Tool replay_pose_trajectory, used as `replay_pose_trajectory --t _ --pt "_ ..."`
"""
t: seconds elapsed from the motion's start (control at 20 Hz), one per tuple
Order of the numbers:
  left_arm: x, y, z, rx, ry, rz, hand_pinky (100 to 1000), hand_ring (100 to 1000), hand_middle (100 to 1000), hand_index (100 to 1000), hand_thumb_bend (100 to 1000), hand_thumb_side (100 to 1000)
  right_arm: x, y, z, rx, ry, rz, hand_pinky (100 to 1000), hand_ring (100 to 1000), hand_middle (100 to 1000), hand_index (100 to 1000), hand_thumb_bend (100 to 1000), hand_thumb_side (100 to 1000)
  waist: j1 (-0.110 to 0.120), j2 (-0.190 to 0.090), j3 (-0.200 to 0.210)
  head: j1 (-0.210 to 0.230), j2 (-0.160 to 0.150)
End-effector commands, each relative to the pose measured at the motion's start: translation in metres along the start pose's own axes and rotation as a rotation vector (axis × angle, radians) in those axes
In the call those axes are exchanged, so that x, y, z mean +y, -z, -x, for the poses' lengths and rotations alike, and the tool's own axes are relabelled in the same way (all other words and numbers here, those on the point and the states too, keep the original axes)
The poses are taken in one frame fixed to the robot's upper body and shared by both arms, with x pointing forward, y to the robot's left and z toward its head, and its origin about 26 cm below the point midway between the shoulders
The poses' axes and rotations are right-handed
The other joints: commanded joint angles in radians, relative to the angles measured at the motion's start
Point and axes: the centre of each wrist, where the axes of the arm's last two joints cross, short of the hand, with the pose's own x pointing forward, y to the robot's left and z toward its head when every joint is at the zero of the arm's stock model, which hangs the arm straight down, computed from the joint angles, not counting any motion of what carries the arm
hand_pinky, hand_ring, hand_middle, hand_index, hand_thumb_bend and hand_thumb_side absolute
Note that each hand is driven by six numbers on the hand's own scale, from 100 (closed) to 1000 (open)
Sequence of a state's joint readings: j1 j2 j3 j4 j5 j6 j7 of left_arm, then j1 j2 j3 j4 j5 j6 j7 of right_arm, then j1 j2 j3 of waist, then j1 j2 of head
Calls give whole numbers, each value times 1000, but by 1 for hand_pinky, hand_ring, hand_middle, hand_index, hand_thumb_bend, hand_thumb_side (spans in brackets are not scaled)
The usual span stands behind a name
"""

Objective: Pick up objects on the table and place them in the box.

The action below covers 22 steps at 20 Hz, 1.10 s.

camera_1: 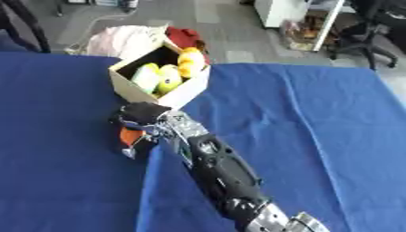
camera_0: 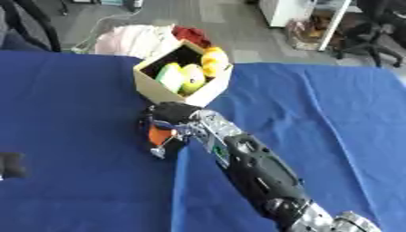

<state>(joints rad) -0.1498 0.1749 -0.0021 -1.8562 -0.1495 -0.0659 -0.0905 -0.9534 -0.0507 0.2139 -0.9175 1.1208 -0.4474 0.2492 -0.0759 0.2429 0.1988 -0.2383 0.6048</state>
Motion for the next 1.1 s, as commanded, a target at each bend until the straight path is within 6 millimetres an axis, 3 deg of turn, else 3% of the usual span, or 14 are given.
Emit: replay_pose_trajectory --t 0.05,0.4,0.6,1.0,1.1 --pt "3 2 -6 -24 9 -10 653 534 480 663 100 780 -26 -4 3 -22 -13 120 258 382 655 788 100 201 15 -6 -1 1 -10" --pt "3 2 -5 -22 10 -10 653 533 479 663 100 780 -66 -11 4 -54 -16 254 259 381 653 791 100 198 13 -11 2 -1 -11" --pt "3 2 -6 -23 10 -2 653 532 479 663 100 779 -92 -23 17 30 -12 374 270 392 657 793 100 205 11 -16 11 -5 -13" --pt "-3 6 -9 -45 -7 60 651 531 478 663 100 780 -102 -56 66 351 23 612 273 390 679 791 100 229 -6 -22 72 -23 -45" --pt "-4 7 -10 -48 -8 68 651 531 478 663 100 782 -98 -62 76 422 26 670 364 447 721 821 100 235 -11 -19 84 -25 -51"
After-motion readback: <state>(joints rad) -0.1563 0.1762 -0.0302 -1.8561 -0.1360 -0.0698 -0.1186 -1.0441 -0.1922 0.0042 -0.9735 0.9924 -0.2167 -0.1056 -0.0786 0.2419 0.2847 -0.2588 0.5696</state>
